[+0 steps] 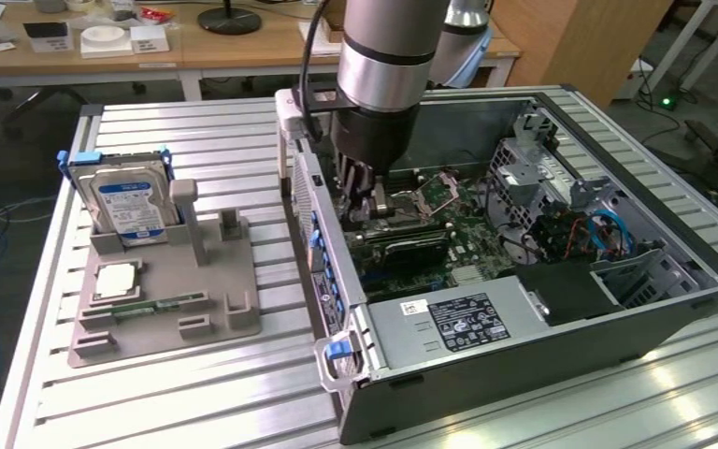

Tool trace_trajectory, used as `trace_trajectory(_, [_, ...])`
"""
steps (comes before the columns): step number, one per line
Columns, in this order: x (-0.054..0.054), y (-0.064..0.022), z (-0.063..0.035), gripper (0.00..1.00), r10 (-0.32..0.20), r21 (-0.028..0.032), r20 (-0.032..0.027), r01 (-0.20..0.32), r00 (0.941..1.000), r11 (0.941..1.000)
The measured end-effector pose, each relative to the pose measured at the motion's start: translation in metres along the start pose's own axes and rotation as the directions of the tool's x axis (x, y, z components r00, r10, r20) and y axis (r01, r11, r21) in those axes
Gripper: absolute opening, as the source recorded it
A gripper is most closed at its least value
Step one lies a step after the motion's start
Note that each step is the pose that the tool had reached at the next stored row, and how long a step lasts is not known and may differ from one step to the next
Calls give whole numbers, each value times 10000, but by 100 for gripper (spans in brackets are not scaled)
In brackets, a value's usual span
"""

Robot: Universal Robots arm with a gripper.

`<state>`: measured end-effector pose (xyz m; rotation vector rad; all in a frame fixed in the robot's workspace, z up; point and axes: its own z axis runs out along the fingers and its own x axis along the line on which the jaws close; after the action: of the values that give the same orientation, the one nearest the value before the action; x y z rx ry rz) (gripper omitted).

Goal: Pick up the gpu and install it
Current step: 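Press down on the gpu until it lock into place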

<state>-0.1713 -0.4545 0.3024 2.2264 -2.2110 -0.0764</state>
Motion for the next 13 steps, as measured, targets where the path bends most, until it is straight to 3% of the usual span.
trace_trajectory(6, [0,38,2,11,-2,-2,-17,2,10000,10000])
trace_trajectory(13, [2,-32,61,11,0,-1,-25,0,10000,10000])
